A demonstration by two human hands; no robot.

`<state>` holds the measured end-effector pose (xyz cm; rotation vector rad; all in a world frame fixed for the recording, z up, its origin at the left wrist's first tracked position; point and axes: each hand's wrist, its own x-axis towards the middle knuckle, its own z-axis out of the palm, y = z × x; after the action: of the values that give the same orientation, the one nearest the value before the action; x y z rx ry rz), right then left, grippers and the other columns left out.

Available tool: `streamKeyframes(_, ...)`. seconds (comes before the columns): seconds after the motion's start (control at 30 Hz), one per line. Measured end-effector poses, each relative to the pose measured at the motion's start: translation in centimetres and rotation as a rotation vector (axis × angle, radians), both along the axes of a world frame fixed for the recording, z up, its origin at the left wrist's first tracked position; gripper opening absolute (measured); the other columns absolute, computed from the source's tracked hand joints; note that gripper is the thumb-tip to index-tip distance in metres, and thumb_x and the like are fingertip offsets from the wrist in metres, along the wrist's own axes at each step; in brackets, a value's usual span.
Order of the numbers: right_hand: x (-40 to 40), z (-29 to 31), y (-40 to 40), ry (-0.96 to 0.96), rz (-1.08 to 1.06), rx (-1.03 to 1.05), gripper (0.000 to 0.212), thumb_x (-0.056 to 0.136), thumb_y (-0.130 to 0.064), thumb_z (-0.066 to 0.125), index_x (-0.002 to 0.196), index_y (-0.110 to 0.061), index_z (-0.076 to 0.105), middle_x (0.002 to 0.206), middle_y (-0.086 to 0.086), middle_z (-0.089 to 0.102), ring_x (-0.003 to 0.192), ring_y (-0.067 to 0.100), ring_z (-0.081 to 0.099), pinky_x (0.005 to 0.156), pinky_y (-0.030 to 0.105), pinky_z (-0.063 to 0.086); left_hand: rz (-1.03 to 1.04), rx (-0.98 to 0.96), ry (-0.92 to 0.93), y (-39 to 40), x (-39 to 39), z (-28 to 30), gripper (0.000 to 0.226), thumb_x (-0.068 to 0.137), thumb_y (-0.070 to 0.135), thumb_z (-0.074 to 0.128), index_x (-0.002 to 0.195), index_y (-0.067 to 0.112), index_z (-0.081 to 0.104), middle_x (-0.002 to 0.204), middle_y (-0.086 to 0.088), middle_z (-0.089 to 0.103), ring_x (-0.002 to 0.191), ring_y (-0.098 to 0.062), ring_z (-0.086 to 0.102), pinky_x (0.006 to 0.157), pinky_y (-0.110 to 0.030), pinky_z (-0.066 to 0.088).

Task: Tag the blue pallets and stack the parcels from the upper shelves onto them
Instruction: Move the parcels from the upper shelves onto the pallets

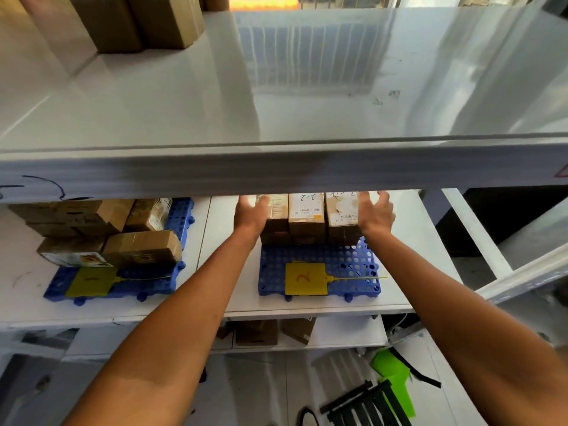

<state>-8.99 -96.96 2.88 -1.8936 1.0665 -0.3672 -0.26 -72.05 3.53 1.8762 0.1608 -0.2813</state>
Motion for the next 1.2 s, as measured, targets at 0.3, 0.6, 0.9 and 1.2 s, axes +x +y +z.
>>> streamKeyframes(0.3,-1.3,-3.1,-2.5,-0.002,0.298,0.507,0.059,0.104,-0.066,0.029,0.110,-0.026,0.073,0.096,-0.006,0.081,0.074,-0.001,0.075,0.068,0.022,0.049,-0.167,-0.206,0.196,-0.8,-0.7,-4.4,0.042,0.100,0.054,0.036,0.131,0.035,0.055,0.121,0.000,0.067,0.112,-0.017,0.062,0.096,-0.038,0.051)
streamKeyframes(0.6,-2.6,-2.9,-2.2,-0.022,0.272,0.561,0.069,0.104,-0.068,0.026,0.125,-0.018,0.069,0.115,0.006,0.076,0.104,0.018,0.070,0.083,0.033,0.053,-0.148,-0.212,0.176,-0.3,-1.9,-3.8,0.042,0.097,0.058,0.039,0.127,0.038,0.061,0.121,0.003,0.070,0.107,-0.014,0.065,0.078,-0.029,0.051)
streamKeyframes(0.9,-5.1,-0.7,-2.0,-0.119,0.114,0.566,0.074,0.108,-0.062,0.019,0.157,-0.011,0.042,0.149,0.019,0.054,0.118,0.032,0.057,0.112,0.051,0.042,-0.014,-0.042,0.011,3.4,-4.1,0.1,0.061,0.104,0.056,0.030,0.154,0.022,0.038,0.158,-0.001,0.040,0.142,-0.023,0.041,0.119,-0.045,0.030)
streamKeyframes(1.2,-8.9,6.1,6.6,0.029,0.097,0.019,0.050,0.112,-0.024,0.023,0.121,0.005,0.062,0.133,0.032,0.062,0.117,0.042,0.060,0.098,0.044,0.044,-0.029,0.134,-0.288,10.2,-9.4,7.1,0.045,0.105,0.048,0.035,0.113,0.019,0.068,0.117,-0.005,0.069,0.111,-0.025,0.062,0.095,-0.041,0.047)
